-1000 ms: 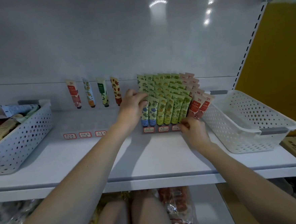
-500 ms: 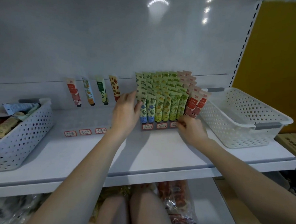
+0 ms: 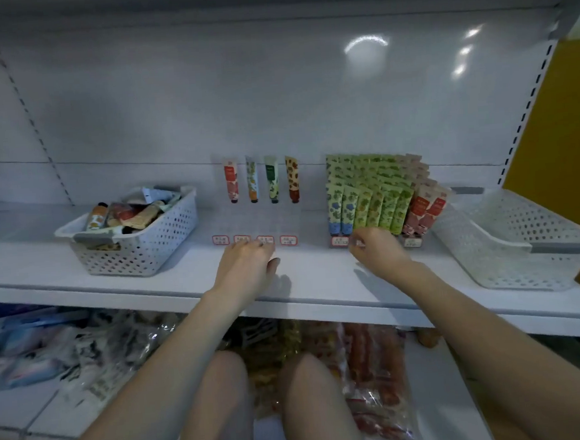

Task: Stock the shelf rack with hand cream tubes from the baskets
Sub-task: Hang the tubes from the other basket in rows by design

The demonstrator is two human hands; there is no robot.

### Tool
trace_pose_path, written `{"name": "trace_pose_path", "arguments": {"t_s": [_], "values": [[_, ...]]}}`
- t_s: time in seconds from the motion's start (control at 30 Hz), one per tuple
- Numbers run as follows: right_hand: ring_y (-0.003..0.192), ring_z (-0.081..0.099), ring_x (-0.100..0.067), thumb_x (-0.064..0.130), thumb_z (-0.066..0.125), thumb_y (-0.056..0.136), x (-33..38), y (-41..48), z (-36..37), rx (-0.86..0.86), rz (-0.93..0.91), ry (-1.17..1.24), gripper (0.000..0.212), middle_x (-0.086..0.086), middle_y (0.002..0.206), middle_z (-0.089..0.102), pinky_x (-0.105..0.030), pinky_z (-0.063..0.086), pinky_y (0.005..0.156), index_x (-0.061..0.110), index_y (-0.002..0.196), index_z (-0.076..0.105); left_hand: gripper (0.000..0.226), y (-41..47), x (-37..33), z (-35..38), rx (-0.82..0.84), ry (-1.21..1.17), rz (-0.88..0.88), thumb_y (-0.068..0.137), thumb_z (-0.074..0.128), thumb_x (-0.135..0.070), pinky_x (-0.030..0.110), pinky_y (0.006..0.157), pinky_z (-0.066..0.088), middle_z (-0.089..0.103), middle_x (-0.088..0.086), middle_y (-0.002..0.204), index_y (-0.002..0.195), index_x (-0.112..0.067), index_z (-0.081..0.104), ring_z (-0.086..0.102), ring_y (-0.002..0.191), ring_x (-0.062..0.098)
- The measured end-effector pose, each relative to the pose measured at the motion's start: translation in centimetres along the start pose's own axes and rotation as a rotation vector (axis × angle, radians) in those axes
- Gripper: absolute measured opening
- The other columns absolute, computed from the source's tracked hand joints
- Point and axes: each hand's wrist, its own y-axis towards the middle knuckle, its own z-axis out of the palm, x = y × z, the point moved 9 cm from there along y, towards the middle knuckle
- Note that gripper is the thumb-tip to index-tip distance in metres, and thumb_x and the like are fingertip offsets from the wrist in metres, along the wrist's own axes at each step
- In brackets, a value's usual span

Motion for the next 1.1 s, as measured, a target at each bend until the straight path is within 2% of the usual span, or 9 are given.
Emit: {"name": "trace_pose_path", "arguments": {"t_s": [0.03, 0.27, 0.33, 0.43, 0.53, 0.67, 0.8, 0.93, 1.1], "values": [[0.087, 0.057, -0.029, 0.009, 0.046, 0.092, 1.2, 0.0, -0.1, 0.005, -0.018, 0.0, 0.015, -0.015, 0.095, 0.061, -0.035, 0.044, 0.07, 0.002, 0.092, 0.059, 0.033, -0.9, 0.7, -0.4, 0.025, 0.045, -0.017, 0.096, 0.044, -0.032, 0.033, 0.085, 0.041, 0.063, 0.008, 0.115, 0.118, -0.013, 0.06, 0.055, 0.108, 0.028], [0.111, 0.056, -0.032, 0.014, 0.049, 0.093, 12.0, 0.7, -0.6, -0.025, -0.218, 0.011, 0.031, -0.017, 0.122, 0.06, -0.035, 0.044, 0.087, 0.001, 0.12, 0.058, 0.032, -8.3, 6.6, -5.3, 0.097, 0.263, -0.165, 0.098, 0.038, -0.035, 0.032, 0.08, 0.041, 0.061, 0.007, 0.109, 0.108, -0.012, 0.057, 0.056, 0.103, 0.027], [0.11, 0.056, -0.031, 0.016, 0.05, 0.093, 15.5, 1.1, -0.7, -0.018, -0.284, 0.039, 0.032, -0.016, 0.121, 0.061, -0.034, 0.044, 0.084, 0.002, 0.121, 0.058, 0.031, -10.1, 8.6, -6.8, 0.085, 0.283, -0.224, 0.097, 0.039, -0.035, 0.032, 0.079, 0.042, 0.062, 0.007, 0.109, 0.107, -0.013, 0.058, 0.056, 0.102, 0.027], [0.097, 0.058, -0.029, 0.015, 0.051, 0.093, 20.5, 2.1, -0.7, 0.005, -0.382, 0.08, 0.022, -0.019, 0.104, 0.062, -0.027, 0.038, 0.071, 0.003, 0.108, 0.061, 0.031, -11.8, 11.5, -8.8, 0.068, 0.31, -0.312, 0.097, 0.041, -0.035, 0.032, 0.077, 0.042, 0.063, 0.007, 0.11, 0.109, -0.013, 0.058, 0.057, 0.102, 0.027], [0.1, 0.059, -0.031, 0.015, 0.052, 0.092, 24.4, 3.9, -0.5, 0.015, -0.44, 0.12, 0.025, -0.02, 0.107, 0.063, -0.03, 0.042, 0.077, 0.001, 0.11, 0.061, 0.029, -12.5, 13.8, -10.3, 0.042, 0.31, -0.374, 0.096, 0.04, -0.033, 0.031, 0.076, 0.042, 0.064, 0.008, 0.109, 0.107, -0.014, 0.058, 0.057, 0.1, 0.028], [0.093, 0.061, -0.031, 0.016, 0.055, 0.09, 27.5, 6.6, 0.5, 0.042, -0.466, 0.19, 0.021, -0.021, 0.099, 0.065, -0.028, 0.039, 0.069, -0.002, 0.099, 0.063, 0.031, -11.6, 16.2, -11.1, 0.012, 0.264, -0.449, 0.097, 0.04, -0.031, 0.031, 0.07, 0.04, 0.063, 0.009, 0.109, 0.11, -0.01, 0.058, 0.058, 0.099, 0.029], [0.098, 0.059, -0.03, 0.016, 0.057, 0.09, 29.2, 8.9, 2.1, 0.097, -0.457, 0.228, 0.025, -0.019, 0.106, 0.064, -0.032, 0.045, 0.078, -0.002, 0.105, 0.062, 0.032, -9.6, 18.2, -10.7, 0.007, 0.166, -0.491, 0.096, 0.041, -0.031, 0.033, 0.072, 0.044, 0.062, 0.009, 0.114, 0.116, -0.012, 0.058, 0.058, 0.101, 0.029], [0.1, 0.058, -0.029, 0.016, 0.056, 0.091, 30.3, 11.4, 4.2, 0.145, -0.453, 0.239, 0.026, -0.018, 0.109, 0.063, -0.034, 0.046, 0.084, -0.002, 0.109, 0.061, 0.028, -7.2, 20.8, -10.2, -0.018, 0.106, -0.525, 0.096, 0.044, -0.028, 0.032, 0.064, 0.041, 0.063, 0.011, 0.103, 0.103, -0.007, 0.061, 0.059, 0.093, 0.031], [0.094, 0.056, -0.022, 0.02, 0.054, 0.093, 31.6, 16.1, 7.2, 0.203, -0.421, 0.177, 0.025, -0.011, 0.11, 0.06, -0.03, 0.046, 0.08, 0.005, 0.112, 0.059, 0.023, -3.9, 26.1, -8.2, 0.036, 0.045, -0.62, 0.095, 0.047, -0.025, 0.031, 0.063, 0.032, 0.055, 0.015, 0.092, 0.098, -0.003, 0.054, 0.053, 0.084, 0.032]]}}
